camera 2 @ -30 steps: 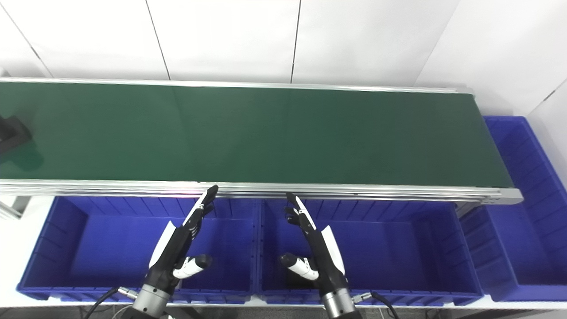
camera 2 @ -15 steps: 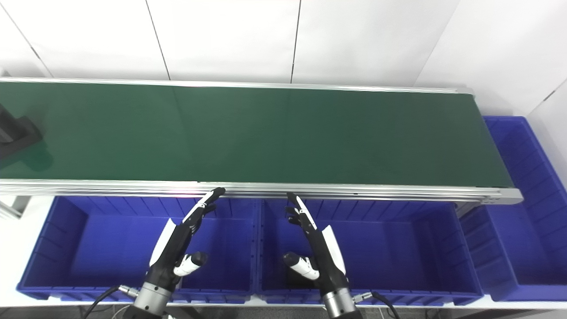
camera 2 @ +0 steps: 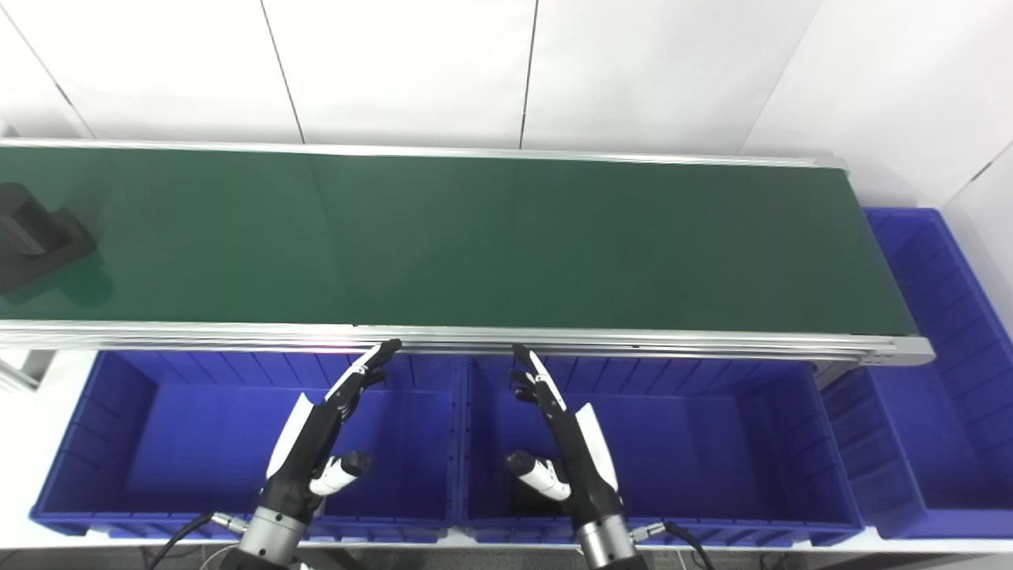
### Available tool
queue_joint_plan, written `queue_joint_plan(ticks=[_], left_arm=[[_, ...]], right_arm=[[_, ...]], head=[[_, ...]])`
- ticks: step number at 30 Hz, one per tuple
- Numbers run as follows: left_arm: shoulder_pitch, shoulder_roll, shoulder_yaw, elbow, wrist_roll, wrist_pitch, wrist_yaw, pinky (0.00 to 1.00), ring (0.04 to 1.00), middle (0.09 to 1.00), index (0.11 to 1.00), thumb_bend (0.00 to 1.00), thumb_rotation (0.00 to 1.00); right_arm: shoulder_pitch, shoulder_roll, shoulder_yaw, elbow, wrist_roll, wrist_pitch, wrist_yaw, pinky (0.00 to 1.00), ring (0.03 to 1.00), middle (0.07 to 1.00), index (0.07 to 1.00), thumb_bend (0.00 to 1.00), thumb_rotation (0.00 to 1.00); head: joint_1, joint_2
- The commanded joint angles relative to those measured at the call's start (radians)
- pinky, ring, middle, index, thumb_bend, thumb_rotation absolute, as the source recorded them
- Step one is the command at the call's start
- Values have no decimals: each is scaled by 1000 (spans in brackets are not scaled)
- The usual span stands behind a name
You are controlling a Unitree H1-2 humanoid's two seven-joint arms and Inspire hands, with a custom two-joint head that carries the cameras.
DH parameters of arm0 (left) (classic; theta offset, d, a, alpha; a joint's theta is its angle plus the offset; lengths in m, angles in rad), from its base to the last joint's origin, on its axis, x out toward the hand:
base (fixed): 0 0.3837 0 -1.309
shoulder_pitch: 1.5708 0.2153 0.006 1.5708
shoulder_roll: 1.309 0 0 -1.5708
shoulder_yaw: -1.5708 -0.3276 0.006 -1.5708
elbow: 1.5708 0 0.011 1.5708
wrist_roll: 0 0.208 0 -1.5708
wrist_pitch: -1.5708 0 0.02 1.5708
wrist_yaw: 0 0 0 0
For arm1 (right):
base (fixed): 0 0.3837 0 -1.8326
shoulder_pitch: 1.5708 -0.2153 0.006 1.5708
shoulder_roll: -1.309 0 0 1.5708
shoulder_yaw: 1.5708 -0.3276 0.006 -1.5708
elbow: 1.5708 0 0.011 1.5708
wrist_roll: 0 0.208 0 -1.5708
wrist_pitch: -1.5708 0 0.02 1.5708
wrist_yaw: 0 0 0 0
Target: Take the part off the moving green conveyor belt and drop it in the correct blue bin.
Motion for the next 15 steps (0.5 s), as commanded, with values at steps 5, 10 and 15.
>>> queue_joint_plan(ticks=[5, 10, 15], left_arm=[[-24, -9, -19, 7, -16, -12, 12, 892, 945, 947, 918, 982, 1000], [-44, -16, -51, 49, 10, -12, 61, 880, 933, 940, 911, 981, 1000], [-72, -10, -103, 79, 24, -12, 128, 859, 920, 935, 893, 985, 1000]], right_arm=[[-11, -10, 8, 6, 4, -48, -26, 812, 893, 955, 954, 930, 1000], [-20, -27, 22, 39, 16, -48, -43, 814, 892, 961, 957, 924, 1000], [-29, -46, 38, 57, 30, -48, -56, 810, 891, 965, 957, 916, 1000]], head=[[42, -53], [84, -105], [129, -135]])
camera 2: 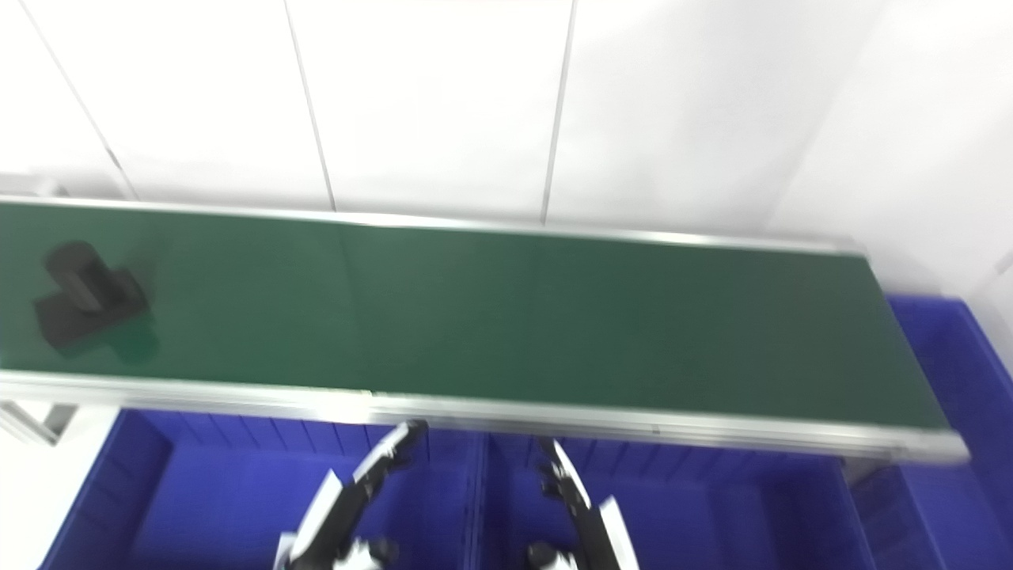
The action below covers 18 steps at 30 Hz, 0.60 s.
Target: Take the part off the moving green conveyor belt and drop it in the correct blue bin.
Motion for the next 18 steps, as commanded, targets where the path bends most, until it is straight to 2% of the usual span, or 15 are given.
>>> queue_joint_plan(ticks=[1, 5, 7, 10, 18], left_arm=[[-30, -2, -17, -5, 13, -12, 41, 851, 917, 935, 888, 989, 1000], [-41, 7, -46, 0, 10, -12, 71, 836, 912, 930, 885, 956, 1000], [-41, 10, -50, -1, 10, -12, 77, 834, 909, 931, 883, 989, 1000], [-44, 16, -58, -4, 18, -12, 89, 837, 911, 934, 887, 988, 1000], [-58, 29, -86, -2, 16, -12, 117, 820, 898, 917, 884, 930, 992]], right_arm=[[-16, -7, 6, -11, 6, -48, -20, 806, 890, 964, 956, 916, 999], [-20, -13, 16, -1, 17, -48, -29, 811, 901, 967, 962, 928, 996], [-23, -15, 20, 2, 16, -48, -34, 811, 899, 968, 964, 943, 1000], [-24, -18, 26, 2, 16, -48, -40, 813, 899, 968, 963, 941, 1000], [-22, -21, 34, -3, 14, -48, -52, 822, 905, 970, 975, 925, 1000]], head=[[8, -6], [19, -14], [21, -13], [27, -11], [39, -16]])
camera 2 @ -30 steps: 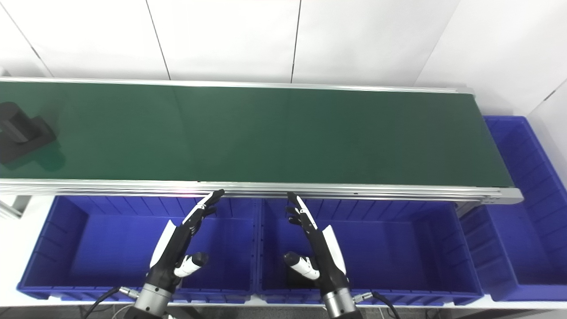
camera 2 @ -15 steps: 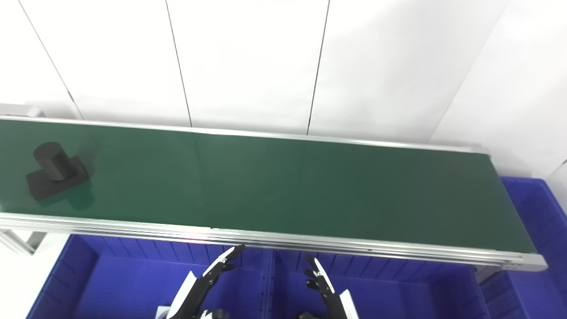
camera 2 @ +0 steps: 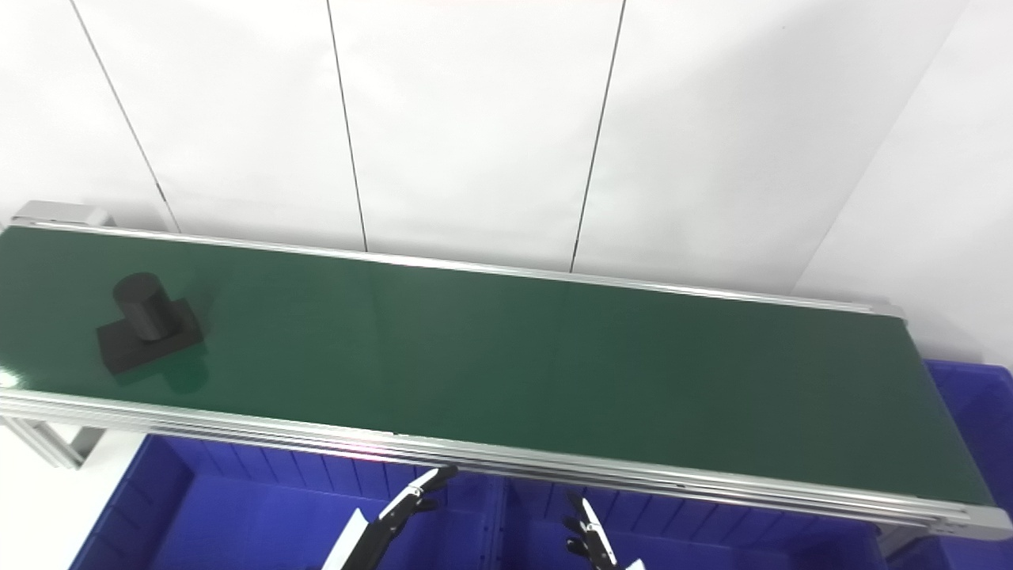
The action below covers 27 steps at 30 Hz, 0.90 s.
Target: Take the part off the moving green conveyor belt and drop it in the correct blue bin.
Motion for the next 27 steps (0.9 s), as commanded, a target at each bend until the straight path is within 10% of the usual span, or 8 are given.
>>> queue_joint_plan(ticks=[1, 27], left_arm=[[-22, 7, -1, -21, 11, -12, 18, 821, 899, 916, 886, 932, 988], [-48, -26, -18, 19, 42, -12, 45, 795, 887, 911, 875, 934, 923]], right_arm=[[-12, -5, 2, -25, -2, -48, -15, 822, 906, 971, 976, 926, 1000], [-22, -46, 10, 1, 36, -48, -12, 880, 926, 989, 1000, 893, 1000]], head=[[0, 1], [101, -12]])
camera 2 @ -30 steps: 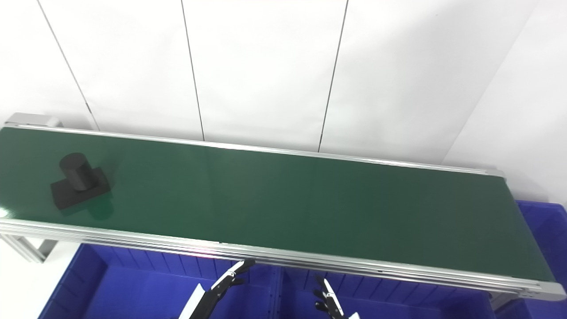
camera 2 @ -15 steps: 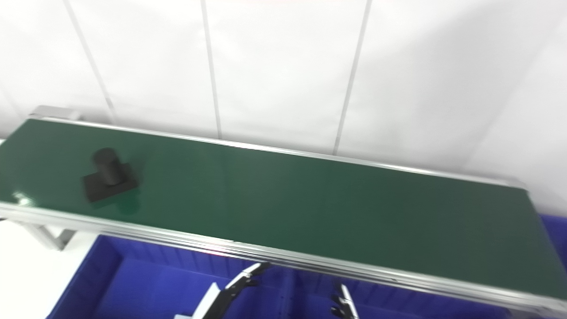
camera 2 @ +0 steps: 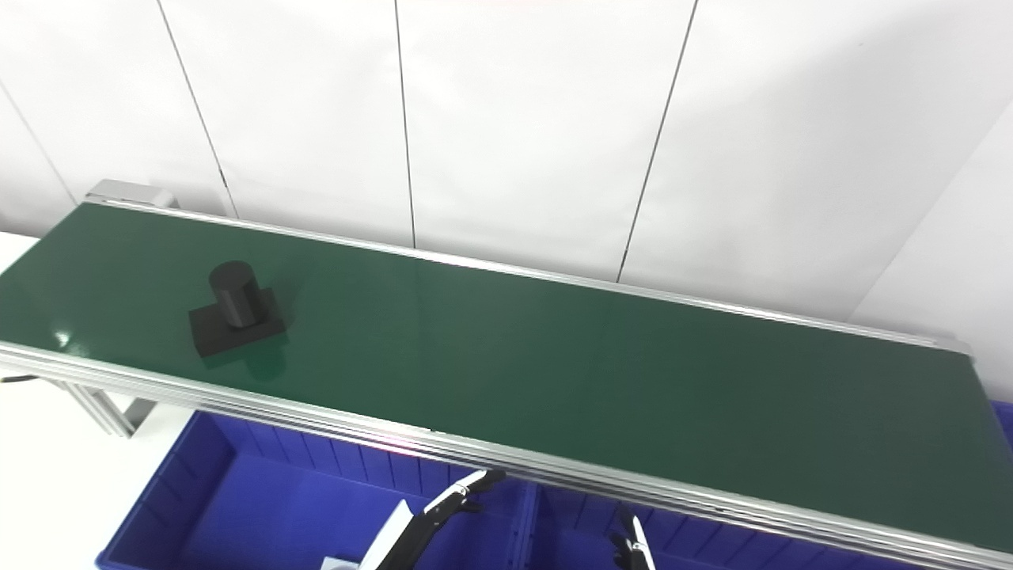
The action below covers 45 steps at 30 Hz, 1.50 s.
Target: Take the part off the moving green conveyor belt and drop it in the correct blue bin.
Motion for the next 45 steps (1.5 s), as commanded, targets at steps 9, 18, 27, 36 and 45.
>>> queue_joint_plan(ticks=[9, 18, 27, 36, 45], left_arm=[[-47, -22, -31, 28, 13, -12, 45, 798, 889, 918, 881, 901, 905], [-68, -27, -51, 49, 20, -12, 70, 802, 892, 916, 885, 885, 913], [-78, -30, -52, 56, 8, -12, 69, 790, 886, 912, 879, 898, 906], [-90, -36, -63, 75, 14, -12, 80, 798, 890, 911, 877, 895, 892], [-100, -43, -66, 86, 16, -12, 92, 802, 886, 907, 876, 915, 890]], right_arm=[[-3, -32, -6, -68, 7, -48, 10, 843, 910, 967, 994, 881, 952], [43, -75, -50, -276, 52, -48, 88, 836, 907, 946, 972, 957, 929], [3, -66, -109, -355, 27, -48, 125, 846, 913, 945, 988, 945, 894], [-103, -51, -147, -359, 35, -48, 142, 861, 933, 960, 1000, 988, 876], [-215, -51, -212, -339, 10, -48, 160, 829, 926, 969, 1000, 1000, 871]], head=[[-10, -14], [-8, -21], [-14, -30], [-12, -37], [-12, -41]])
